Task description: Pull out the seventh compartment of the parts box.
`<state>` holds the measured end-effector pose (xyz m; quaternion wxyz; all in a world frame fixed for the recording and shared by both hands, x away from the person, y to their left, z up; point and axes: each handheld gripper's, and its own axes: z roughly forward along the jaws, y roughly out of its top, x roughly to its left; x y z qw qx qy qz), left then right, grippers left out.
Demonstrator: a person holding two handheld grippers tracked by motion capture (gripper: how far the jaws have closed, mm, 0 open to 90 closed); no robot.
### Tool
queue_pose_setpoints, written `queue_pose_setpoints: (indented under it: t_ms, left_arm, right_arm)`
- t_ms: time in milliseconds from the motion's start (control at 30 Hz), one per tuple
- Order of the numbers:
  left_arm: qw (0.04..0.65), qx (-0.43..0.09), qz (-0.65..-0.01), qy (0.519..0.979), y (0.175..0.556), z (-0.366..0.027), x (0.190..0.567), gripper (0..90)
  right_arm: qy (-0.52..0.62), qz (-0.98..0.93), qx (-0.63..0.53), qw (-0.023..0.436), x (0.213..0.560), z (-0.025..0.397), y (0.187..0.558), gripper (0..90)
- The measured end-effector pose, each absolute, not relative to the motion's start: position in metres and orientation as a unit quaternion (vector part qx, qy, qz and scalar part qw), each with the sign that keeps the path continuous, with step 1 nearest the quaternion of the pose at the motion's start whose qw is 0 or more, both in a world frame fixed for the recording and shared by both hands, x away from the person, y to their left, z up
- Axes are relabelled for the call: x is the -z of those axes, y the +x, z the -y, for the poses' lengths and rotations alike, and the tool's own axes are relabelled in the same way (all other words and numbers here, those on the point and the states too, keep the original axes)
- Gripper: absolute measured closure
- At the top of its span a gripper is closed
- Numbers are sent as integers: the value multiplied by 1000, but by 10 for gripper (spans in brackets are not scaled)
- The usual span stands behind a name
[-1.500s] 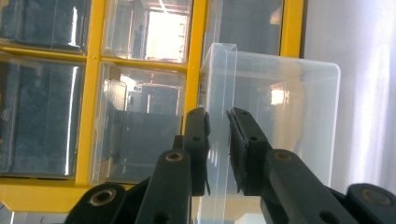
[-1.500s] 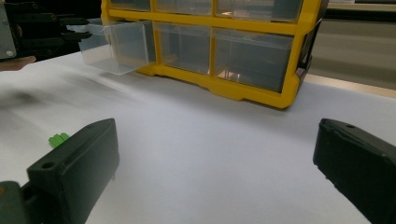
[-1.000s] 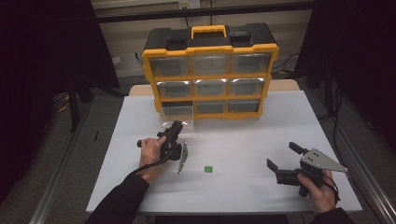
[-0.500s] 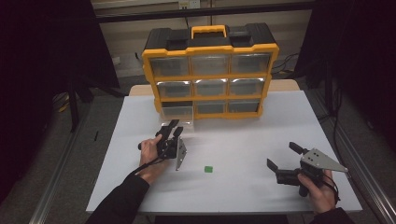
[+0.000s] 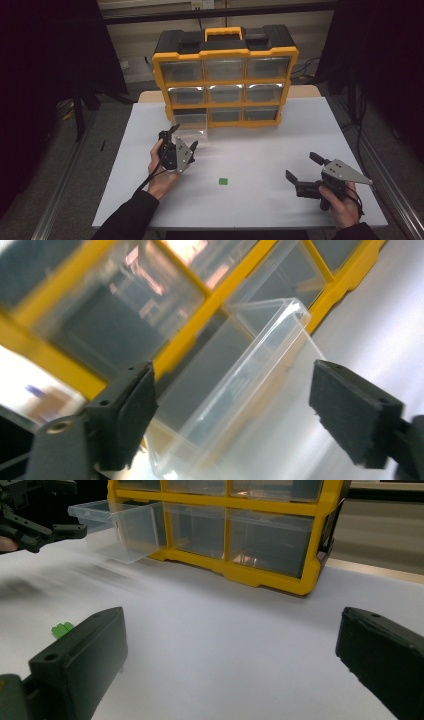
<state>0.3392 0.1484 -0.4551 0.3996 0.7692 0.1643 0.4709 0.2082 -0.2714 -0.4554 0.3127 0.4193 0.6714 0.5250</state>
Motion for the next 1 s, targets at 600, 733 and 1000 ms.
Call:
queue_pose_setpoints:
  t_ms: [600, 733, 1000]
  left_arm:
    - [509, -285, -321, 746, 331, -175, 441, 77]
    - [527, -281, -317, 737, 322, -179, 439, 63]
    - [537, -266, -321, 733, 307, -194, 441, 12]
  right_arm:
    - [419, -670, -526, 314, 455, 271, 208, 1]
    - [418, -670, -527, 313, 455, 272, 208, 1]
    - [420, -671, -525, 313, 455, 271, 209, 1]
